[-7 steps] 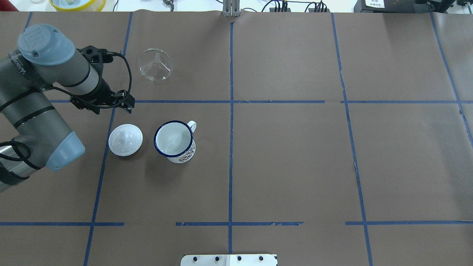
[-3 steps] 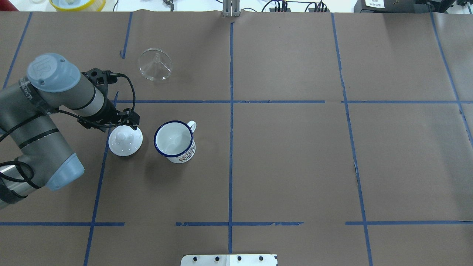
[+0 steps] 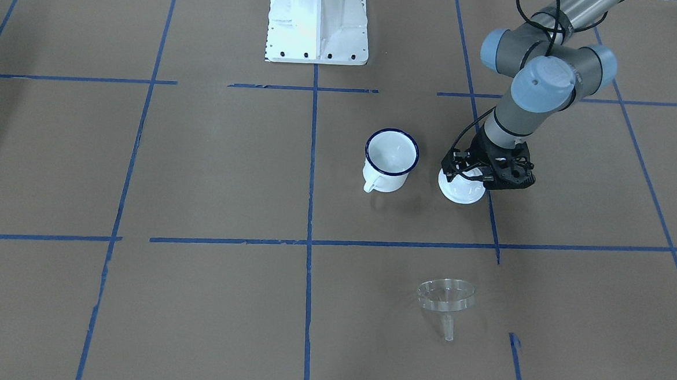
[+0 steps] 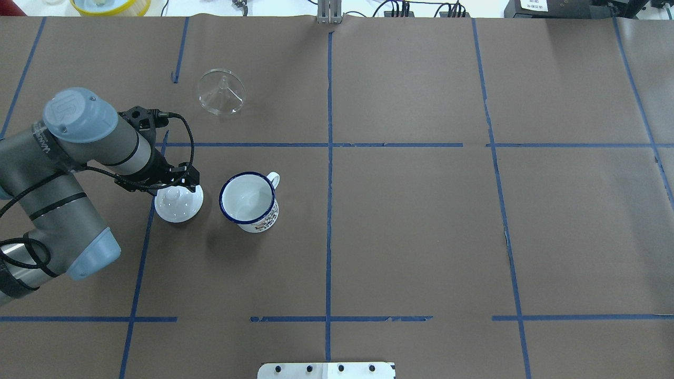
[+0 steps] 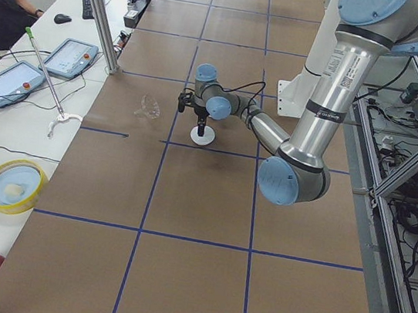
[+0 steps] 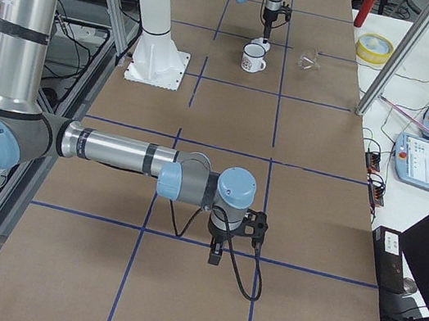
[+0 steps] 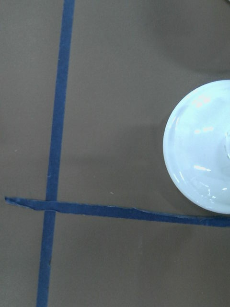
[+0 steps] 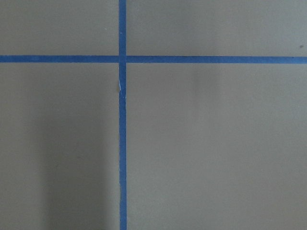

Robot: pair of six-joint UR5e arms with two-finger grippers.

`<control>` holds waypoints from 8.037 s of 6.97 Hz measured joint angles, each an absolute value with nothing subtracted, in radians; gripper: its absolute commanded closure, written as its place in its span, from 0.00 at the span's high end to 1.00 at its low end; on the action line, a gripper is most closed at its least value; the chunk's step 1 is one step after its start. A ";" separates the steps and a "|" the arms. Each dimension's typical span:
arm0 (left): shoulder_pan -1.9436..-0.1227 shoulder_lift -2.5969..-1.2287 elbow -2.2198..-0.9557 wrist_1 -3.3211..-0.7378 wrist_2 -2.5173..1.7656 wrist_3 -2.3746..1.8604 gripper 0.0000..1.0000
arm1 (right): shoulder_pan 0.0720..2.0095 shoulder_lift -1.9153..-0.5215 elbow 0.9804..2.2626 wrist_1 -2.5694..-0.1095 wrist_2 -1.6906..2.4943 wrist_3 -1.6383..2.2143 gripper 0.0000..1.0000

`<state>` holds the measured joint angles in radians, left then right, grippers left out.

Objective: Remove funnel from cup
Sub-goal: 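Move the left gripper over the round white lid, then grasp the white lid's knob with the left gripper, then lift the white lid and carry it over the mug with the left gripper, then lower the white lid onto the mug's rim with the left gripper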

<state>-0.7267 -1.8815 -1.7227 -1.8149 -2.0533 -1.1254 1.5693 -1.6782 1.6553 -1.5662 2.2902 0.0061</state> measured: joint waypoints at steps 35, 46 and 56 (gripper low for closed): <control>-0.690 -2.194 -1.833 -1.405 -2.077 -1.186 0.00 | 1.569 -1.678 1.657 -1.566 2.290 0.006 1.00; -0.672 -2.194 -1.814 -1.429 -2.079 -1.188 0.00 | 1.569 -1.678 1.656 -1.566 2.290 0.006 1.00; -0.668 -2.180 -1.817 -1.434 -2.079 -1.185 0.99 | 1.569 -1.678 1.656 -1.566 2.290 0.006 1.00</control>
<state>-0.6680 -2.1804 -1.8166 -1.4344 -2.0785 -1.1847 1.5693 -1.6782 1.6563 -1.5662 2.2902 0.0062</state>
